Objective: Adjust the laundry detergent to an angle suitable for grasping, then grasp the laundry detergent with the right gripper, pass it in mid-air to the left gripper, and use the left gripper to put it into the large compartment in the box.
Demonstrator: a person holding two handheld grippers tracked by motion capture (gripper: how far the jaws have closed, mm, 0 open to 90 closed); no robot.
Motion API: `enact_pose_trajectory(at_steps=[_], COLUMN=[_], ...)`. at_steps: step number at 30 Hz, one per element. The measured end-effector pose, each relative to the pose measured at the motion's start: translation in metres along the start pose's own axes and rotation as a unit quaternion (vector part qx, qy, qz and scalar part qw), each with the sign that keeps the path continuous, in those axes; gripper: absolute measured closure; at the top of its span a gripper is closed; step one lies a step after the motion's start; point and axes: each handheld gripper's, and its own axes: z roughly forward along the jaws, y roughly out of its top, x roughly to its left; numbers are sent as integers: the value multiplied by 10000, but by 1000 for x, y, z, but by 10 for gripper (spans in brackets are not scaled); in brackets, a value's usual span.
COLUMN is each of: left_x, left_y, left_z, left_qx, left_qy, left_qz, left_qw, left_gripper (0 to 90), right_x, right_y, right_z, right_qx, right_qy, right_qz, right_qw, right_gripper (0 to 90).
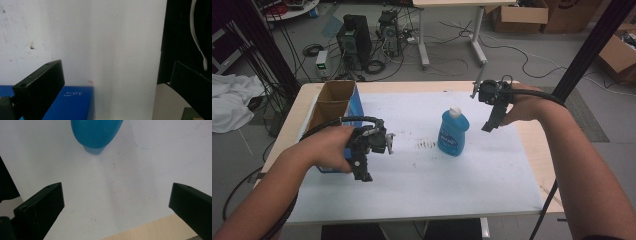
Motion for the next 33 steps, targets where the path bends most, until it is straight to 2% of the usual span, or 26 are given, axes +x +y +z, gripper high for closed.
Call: enact_pose_trajectory(at_steps=[3, 17, 27, 33], left_x=[0, -2, -3, -5], left_y=[0, 0, -4, -1], left_z=[-1, 0, -6, -7], left_qx=[-54, -13, 6, -19], left_qy=[-12, -34, 37, 40], left_qz=[-22, -20, -69, -67], left_qw=[10000, 10000, 10000, 10000], left_gripper=[1, 1, 1, 1], right_x=[0, 1, -1, 0], right_y=[-1, 0, 1, -1], right_z=[0, 1, 4, 1], right_qx=[-24, 25, 39, 38], right_qy=[8, 30, 79, 66], right_qz=[18, -36, -38, -45], right_qw=[10000, 10000, 10000, 10000], right_gripper=[0, 0, 0, 0])
